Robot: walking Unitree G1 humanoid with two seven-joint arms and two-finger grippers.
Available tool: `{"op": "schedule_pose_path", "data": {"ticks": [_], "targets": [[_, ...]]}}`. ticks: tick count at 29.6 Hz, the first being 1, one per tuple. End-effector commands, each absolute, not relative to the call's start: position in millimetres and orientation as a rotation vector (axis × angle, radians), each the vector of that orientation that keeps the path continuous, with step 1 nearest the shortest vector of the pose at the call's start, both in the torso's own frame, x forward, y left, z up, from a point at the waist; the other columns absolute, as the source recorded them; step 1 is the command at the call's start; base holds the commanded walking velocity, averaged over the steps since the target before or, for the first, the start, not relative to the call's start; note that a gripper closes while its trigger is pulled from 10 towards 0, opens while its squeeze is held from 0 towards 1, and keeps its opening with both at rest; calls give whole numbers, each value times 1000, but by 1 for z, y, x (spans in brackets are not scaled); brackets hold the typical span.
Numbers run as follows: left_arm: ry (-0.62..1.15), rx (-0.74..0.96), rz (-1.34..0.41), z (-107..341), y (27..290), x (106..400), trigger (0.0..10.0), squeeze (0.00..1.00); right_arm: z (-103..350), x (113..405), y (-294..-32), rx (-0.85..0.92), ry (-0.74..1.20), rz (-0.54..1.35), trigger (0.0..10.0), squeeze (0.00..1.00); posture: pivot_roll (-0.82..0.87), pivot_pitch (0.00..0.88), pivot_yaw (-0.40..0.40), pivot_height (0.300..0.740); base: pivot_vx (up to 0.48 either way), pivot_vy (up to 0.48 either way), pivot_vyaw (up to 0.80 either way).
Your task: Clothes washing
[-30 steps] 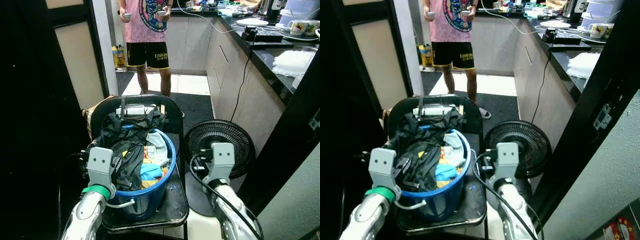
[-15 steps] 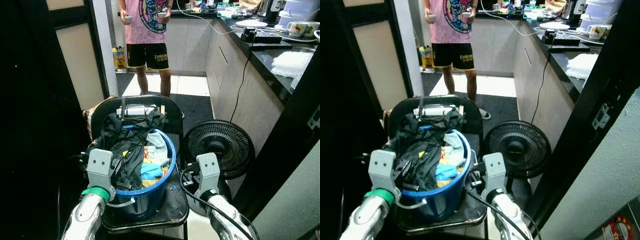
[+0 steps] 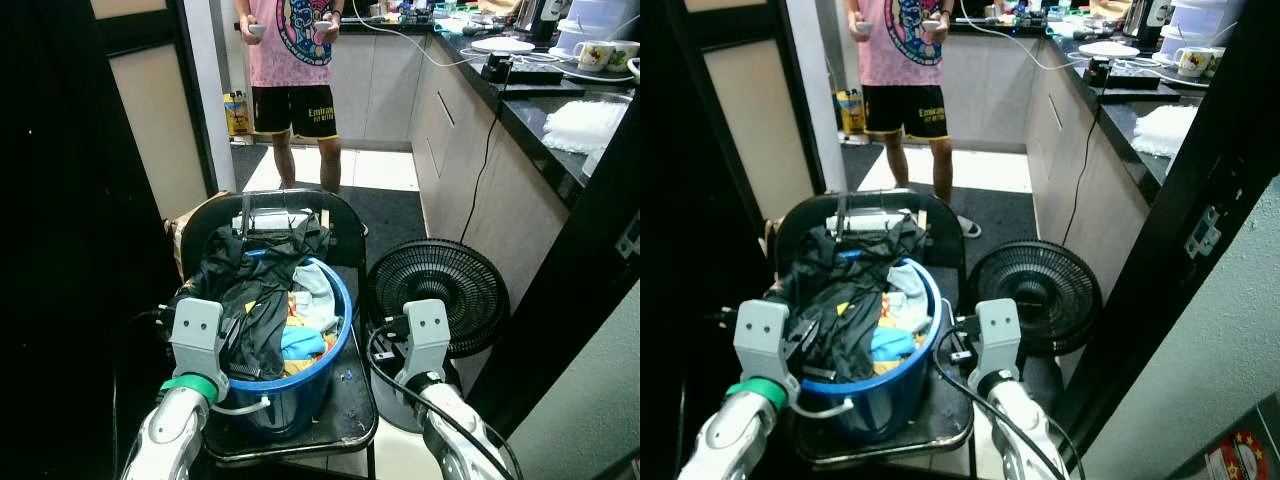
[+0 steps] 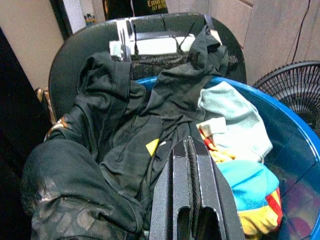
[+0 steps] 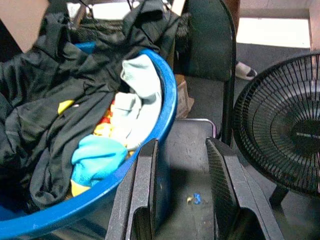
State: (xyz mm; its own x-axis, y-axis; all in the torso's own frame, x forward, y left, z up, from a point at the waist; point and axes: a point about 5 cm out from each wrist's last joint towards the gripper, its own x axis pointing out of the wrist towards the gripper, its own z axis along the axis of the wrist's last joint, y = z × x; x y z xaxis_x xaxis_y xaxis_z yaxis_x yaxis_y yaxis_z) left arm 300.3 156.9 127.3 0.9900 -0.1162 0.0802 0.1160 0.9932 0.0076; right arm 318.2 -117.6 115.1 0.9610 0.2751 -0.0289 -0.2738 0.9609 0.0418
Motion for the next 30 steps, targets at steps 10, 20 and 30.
{"op": "schedule_pose_path", "data": {"ticks": [10, 20, 30], "targets": [[-106, -16, -110, 133, 156, 303, 10000, 0, 126, 319, -110, 25, -18, 311, 10000, 0, -16, 33, 73, 740, 336, 0, 240], [-100, -28, -111, 132, 155, 303, 10000, 0, 128, 319, -110, 24, -26, 307, 10000, 0, -15, 42, 75, 740, 231, 0, 0], [-81, -23, -113, 129, 156, 301, 10000, 0, 126, 317, -110, 25, -13, 298, 10000, 0, -14, 49, 75, 740, 0, 0, 0]]}}
